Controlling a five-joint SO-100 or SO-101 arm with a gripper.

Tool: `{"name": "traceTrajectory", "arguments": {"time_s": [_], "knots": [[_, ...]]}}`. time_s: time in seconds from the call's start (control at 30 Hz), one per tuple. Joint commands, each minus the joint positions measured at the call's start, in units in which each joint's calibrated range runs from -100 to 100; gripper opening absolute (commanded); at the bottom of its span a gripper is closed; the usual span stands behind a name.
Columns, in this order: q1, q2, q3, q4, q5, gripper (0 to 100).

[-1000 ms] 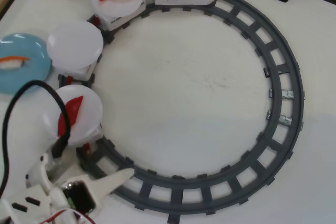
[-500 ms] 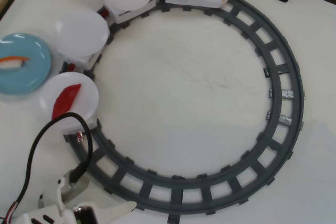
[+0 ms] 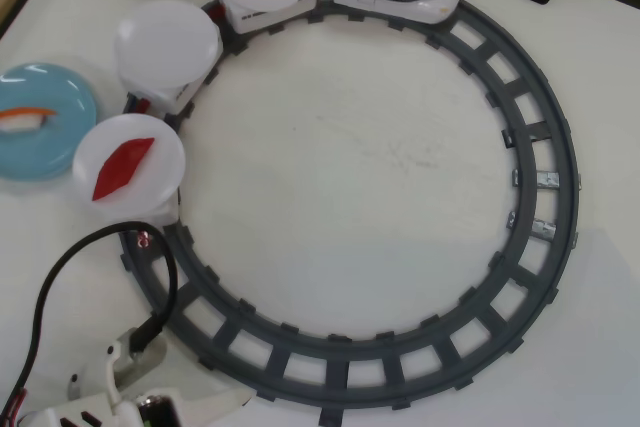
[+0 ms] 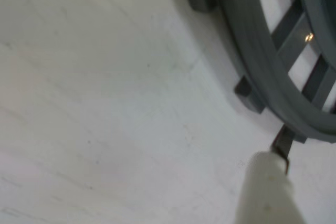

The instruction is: Pick up the sushi from the Shinkansen and put it on the blue dish

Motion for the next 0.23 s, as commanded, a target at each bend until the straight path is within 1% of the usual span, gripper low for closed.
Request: {"name": "traceTrajectory", "arguments": {"time_s": [0.0,0.2], "knots": [[0.73,0.05,0.00,0.78,0.13,20],[0.73,0.05,-0.09,0.78,0.13,20]]}}
